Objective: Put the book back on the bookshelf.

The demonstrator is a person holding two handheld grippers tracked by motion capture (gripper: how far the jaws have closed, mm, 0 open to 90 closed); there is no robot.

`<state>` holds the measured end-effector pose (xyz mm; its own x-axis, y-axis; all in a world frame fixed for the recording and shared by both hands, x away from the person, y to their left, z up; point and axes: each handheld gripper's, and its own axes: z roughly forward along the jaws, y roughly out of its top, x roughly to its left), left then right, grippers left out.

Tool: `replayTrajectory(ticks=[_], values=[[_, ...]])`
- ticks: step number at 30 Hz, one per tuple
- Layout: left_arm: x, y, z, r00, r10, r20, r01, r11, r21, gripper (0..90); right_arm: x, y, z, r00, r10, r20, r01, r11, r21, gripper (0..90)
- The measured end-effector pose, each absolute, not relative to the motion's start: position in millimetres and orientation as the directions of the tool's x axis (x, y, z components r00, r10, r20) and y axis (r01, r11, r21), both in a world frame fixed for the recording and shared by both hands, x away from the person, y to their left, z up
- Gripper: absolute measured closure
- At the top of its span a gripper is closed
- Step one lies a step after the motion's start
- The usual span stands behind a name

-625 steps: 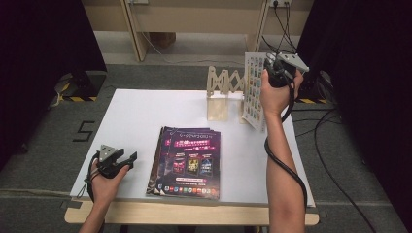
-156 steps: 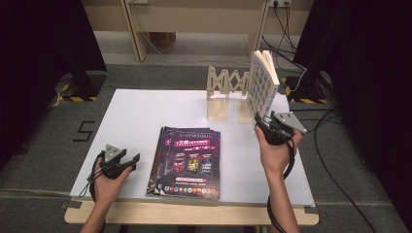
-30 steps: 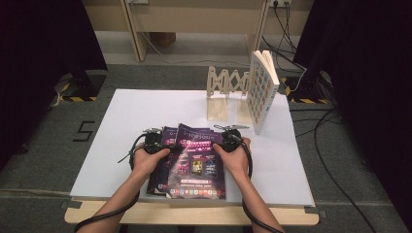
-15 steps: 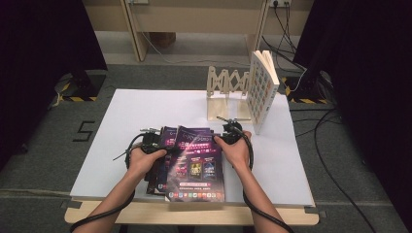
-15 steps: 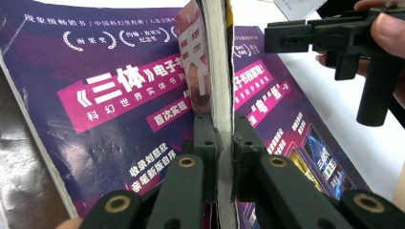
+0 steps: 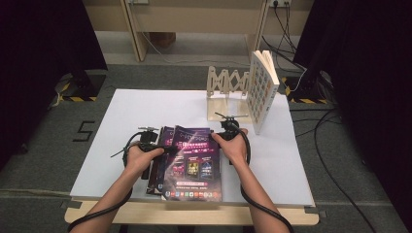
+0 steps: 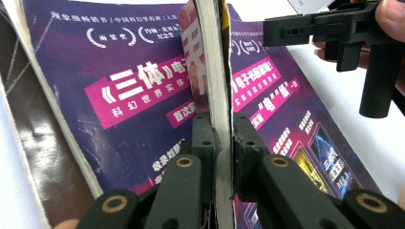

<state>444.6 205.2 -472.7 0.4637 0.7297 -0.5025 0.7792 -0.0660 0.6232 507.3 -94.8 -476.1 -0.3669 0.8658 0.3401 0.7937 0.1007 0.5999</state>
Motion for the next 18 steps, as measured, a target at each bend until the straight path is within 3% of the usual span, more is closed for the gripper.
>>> replayTrajectory(ticks=[10, 18], values=[[445.6, 205.4, -475.0, 0.460, 0.743, -0.485, 0.777, -0.073, 0.626, 80.4, 507.4, -93.7, -477.3, -0.354, 0.854, 0.381, 0.812, 0.079, 0.578, 45.9], [445.5, 204.0, -476.0, 0.459, 0.757, -0.465, 0.776, -0.087, 0.625, 79.4, 501.6, -95.7, -466.7, -0.368, 0.855, 0.366, 0.797, 0.087, 0.598, 54.3]])
